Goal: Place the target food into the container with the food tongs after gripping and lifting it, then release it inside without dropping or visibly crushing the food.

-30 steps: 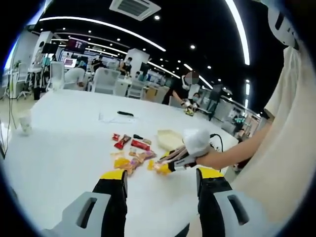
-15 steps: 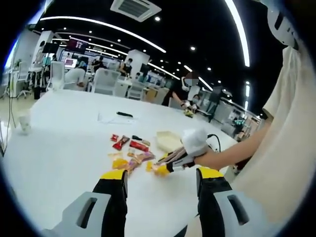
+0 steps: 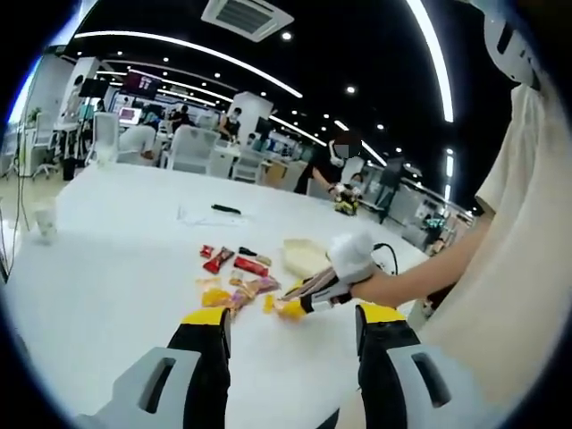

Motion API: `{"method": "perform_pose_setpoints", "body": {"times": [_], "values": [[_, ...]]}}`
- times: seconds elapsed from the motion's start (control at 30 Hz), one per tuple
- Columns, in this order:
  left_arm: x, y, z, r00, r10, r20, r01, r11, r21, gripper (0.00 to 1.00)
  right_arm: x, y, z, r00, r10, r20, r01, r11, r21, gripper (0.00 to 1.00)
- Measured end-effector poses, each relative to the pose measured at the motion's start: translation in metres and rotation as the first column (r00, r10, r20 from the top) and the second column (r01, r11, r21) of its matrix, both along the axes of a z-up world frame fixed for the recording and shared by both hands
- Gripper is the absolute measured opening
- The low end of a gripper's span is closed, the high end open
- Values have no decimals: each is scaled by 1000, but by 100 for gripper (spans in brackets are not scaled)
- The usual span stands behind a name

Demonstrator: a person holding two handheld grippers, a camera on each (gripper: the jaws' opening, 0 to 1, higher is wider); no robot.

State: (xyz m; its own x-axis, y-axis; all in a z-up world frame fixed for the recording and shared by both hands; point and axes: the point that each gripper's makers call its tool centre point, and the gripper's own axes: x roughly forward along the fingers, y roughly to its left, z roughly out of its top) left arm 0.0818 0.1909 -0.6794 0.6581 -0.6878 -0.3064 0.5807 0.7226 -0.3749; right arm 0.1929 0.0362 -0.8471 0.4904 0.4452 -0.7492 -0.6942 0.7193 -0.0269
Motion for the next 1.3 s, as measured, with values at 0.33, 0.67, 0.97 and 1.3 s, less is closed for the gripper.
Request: {"method": "perform_pose_setpoints", "body": {"times": [0.33, 0.67, 0.97, 1.3], "values": [[-1, -2, 0, 1000, -6, -1, 6, 1000, 12, 56, -1, -2, 3, 1000, -22, -10, 23, 999, 29, 24], [3, -10, 1, 1000, -24, 2, 24, 1000, 8, 55, -10, -7, 9, 998, -52, -29, 54, 996, 72, 24], [6, -16, 5, 999, -38, 10, 39, 999, -6, 55, -12, -14, 21, 998, -67, -19, 69, 993, 100, 24], [4, -26, 6, 999, -50, 15, 51, 999, -11, 55, -10, -16, 36, 999, -44, 17, 42, 993, 108, 24]]}}
